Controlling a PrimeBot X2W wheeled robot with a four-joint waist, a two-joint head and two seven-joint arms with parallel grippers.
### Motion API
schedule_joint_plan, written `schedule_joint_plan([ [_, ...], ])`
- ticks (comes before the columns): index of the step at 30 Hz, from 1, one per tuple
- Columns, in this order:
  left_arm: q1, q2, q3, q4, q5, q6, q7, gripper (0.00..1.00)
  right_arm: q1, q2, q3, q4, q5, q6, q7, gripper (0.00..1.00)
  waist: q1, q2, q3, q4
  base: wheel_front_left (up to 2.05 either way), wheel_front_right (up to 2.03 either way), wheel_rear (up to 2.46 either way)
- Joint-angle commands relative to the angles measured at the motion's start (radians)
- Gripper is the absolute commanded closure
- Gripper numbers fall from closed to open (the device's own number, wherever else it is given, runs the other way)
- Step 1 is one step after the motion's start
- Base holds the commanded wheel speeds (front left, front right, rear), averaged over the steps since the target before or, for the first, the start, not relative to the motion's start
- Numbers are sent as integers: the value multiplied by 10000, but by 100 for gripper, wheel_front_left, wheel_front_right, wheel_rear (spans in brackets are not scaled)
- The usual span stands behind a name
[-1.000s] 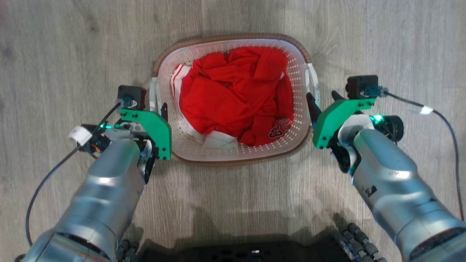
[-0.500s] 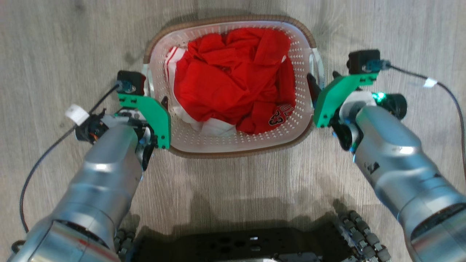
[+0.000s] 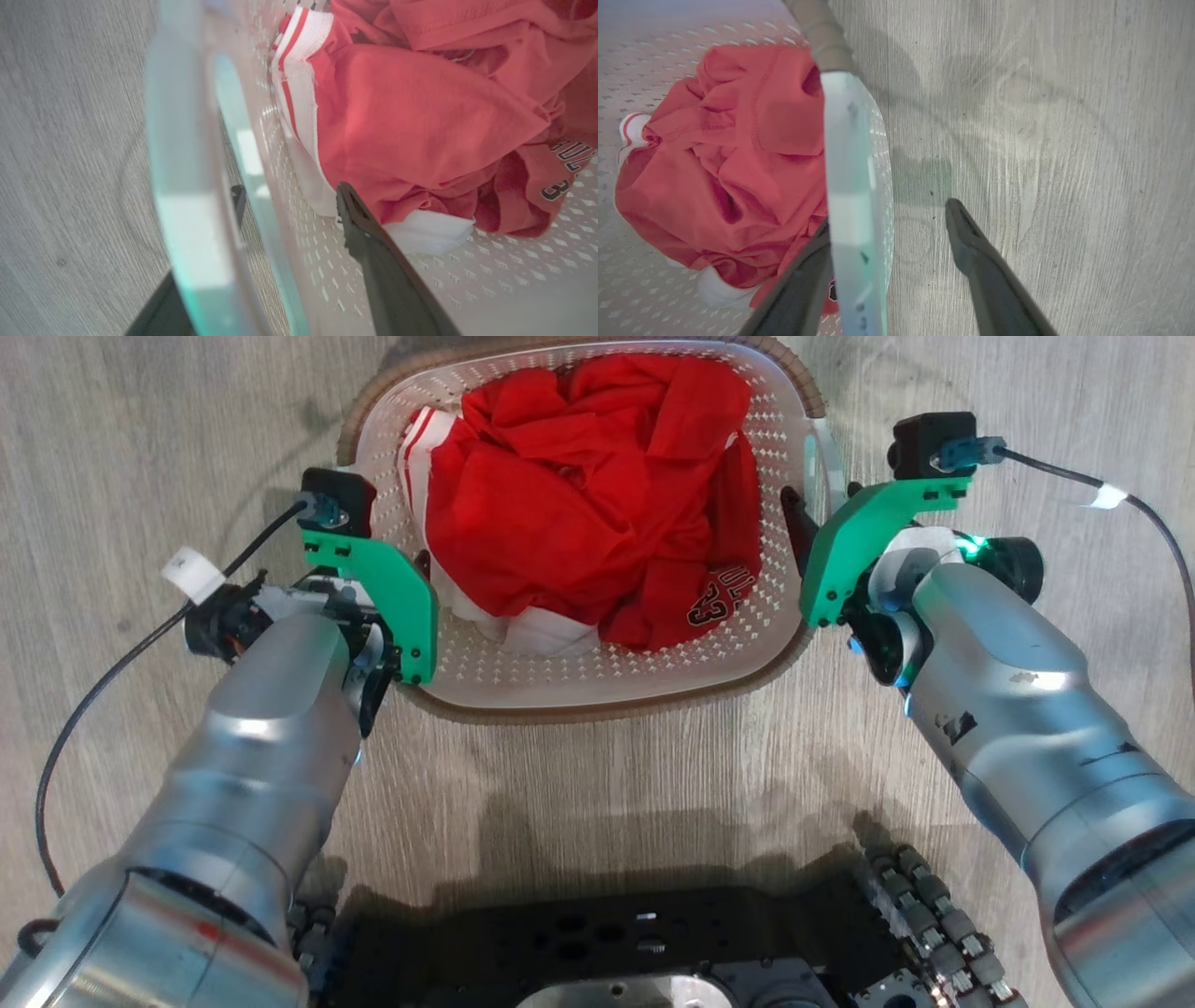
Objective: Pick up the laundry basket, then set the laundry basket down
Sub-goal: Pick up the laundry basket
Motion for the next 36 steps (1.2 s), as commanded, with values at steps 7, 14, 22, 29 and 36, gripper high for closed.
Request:
schedule_joint_plan([
  [7, -153, 229, -13, 22, -46, 11, 16, 0, 191, 115, 512, -80, 436, 71, 91, 0, 0, 0, 154, 23, 0, 0, 0],
  [14, -193, 227, -154, 27, -105, -25, 16, 0, 33, 89, 872, 18, 724, 71, 53, 0, 0, 0, 271, 66, 0, 0, 0],
  [22, -177, 226, -324, 27, -377, -164, 135, 75, -18, 100, 1244, 92, 1138, 71, 195, 100, 0, 0, 278, 106, 0, 0, 0],
  [29, -167, 226, -540, -22, -632, -218, 241, 100, -48, 26, 1532, 128, 1454, 71, 246, 100, 0, 0, 250, 128, 0, 0, 0],
  [36, -35, 226, -954, -27, -736, -509, 594, 100, -29, -88, 1811, 138, 1752, 71, 277, 100, 0, 0, 51, 108, 0, 0, 0],
])
